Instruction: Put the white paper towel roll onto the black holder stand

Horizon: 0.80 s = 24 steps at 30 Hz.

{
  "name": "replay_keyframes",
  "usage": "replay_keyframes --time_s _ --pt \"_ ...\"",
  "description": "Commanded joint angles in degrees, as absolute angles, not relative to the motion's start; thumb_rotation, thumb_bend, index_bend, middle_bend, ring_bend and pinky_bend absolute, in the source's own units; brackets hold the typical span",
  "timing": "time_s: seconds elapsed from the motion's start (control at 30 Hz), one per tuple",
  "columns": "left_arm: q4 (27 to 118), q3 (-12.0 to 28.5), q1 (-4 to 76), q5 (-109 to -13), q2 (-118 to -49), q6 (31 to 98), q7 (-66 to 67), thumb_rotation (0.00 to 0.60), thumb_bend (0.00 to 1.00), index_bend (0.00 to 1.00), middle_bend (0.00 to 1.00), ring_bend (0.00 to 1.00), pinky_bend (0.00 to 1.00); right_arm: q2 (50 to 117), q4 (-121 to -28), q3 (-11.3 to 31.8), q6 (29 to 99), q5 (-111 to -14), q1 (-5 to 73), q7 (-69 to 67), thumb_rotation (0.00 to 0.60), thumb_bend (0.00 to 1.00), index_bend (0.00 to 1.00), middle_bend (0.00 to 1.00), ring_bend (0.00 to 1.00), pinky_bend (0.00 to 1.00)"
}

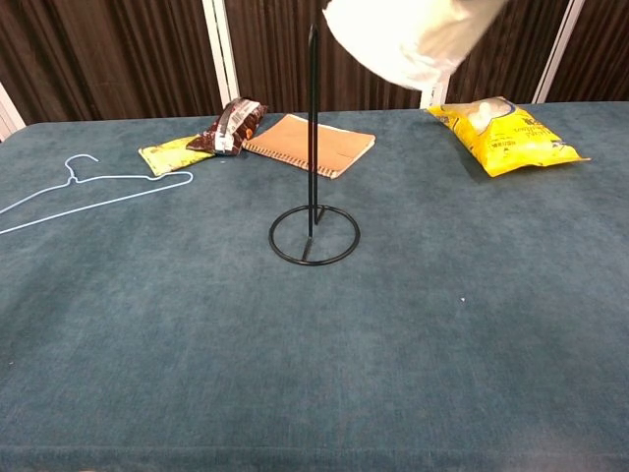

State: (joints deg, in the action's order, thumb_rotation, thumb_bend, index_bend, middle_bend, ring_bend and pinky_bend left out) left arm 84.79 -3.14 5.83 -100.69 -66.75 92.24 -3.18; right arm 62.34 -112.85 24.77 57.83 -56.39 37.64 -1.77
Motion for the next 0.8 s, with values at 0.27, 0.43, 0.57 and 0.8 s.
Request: replay_keyframes --time_s 0.27,0.43,0.57,0.8 --pt "85.39 -2.77 6.05 -99.68 -66.75 91.46 -2.90 0.600 0.39 0.00 0.00 0.00 0.08 64.47 -119.62 29.35 62.50 -33.35 54.49 18.91 0.600 0.39 0.88 0.66 0.56 0.48" --pt "85.46 -2.70 5.92 -99.46 -66.46 91.72 -3.48 0.600 0.39 0.00 0.00 0.00 0.08 66.76 -120.27 29.07 65.54 -29.54 57.89 22.06 0.600 0.39 0.88 0.66 0.56 0.48" --pt "85.47 -2.77 5.76 -99.58 -66.33 92.05 -3.77 0.600 0.39 0.00 0.00 0.00 0.08 68.16 -119.87 28.10 67.32 -27.09 59.78 24.53 0.600 0.39 0.88 0.66 0.56 0.48" --pt "85.57 -2.93 5.59 -99.78 -66.23 92.26 -3.80 0.600 0.39 0.00 0.00 0.00 0.08 68.40 -119.82 27.73 69.05 -24.65 60.90 25.82 0.600 0.39 0.88 0.66 0.56 0.48"
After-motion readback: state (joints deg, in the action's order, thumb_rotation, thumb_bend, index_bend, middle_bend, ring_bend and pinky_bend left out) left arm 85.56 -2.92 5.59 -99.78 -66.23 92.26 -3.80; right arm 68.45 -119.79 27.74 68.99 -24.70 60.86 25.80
